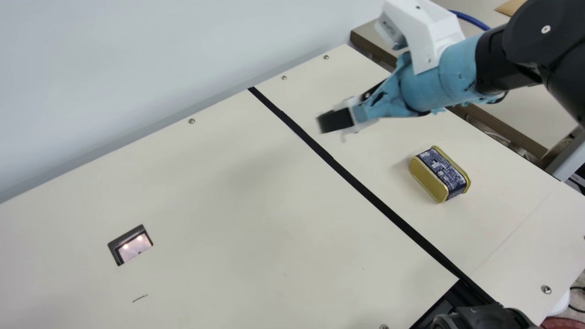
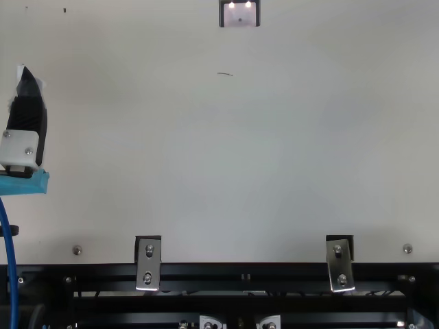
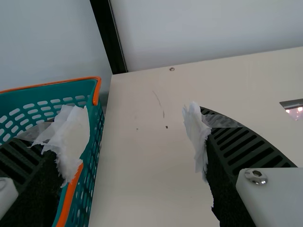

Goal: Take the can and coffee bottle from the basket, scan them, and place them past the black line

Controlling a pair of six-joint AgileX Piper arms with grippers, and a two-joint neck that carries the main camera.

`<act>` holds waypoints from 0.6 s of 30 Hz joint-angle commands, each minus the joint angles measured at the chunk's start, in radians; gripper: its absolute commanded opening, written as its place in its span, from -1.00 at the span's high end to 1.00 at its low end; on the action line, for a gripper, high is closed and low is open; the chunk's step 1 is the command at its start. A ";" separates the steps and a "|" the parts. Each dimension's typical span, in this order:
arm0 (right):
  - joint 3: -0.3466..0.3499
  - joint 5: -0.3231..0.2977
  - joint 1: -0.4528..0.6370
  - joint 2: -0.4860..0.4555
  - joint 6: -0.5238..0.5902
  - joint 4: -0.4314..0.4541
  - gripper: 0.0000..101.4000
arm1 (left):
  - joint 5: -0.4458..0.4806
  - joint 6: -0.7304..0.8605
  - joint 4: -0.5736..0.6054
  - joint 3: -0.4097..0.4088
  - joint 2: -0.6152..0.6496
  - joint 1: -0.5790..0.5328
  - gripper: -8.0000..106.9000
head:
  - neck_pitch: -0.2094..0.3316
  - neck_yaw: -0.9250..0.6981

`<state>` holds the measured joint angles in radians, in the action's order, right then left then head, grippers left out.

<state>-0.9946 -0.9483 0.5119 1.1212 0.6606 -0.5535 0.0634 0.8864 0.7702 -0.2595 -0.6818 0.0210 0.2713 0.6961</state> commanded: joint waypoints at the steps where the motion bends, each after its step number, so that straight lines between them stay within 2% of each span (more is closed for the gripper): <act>1: -0.001 -0.022 -0.082 -0.009 -0.003 -0.098 -1.00 | 0.000 0.000 0.000 0.000 0.000 0.000 -0.71 | 0.023 0.021; 9: -0.013 -0.106 -0.249 -0.006 0.015 -0.342 -1.00 | 0.000 0.000 0.000 0.000 0.000 0.000 -0.71 | 0.023 0.021; 18: -0.035 -0.235 -0.289 -0.073 -0.040 -0.397 -1.00 | 0.000 0.000 0.000 0.000 0.000 0.000 -0.71 | 0.023 0.021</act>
<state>-1.0265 -1.1510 0.2204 1.0651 0.6328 -0.9482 0.0634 0.8864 0.7702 -0.2595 -0.6818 0.0210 0.2713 0.6961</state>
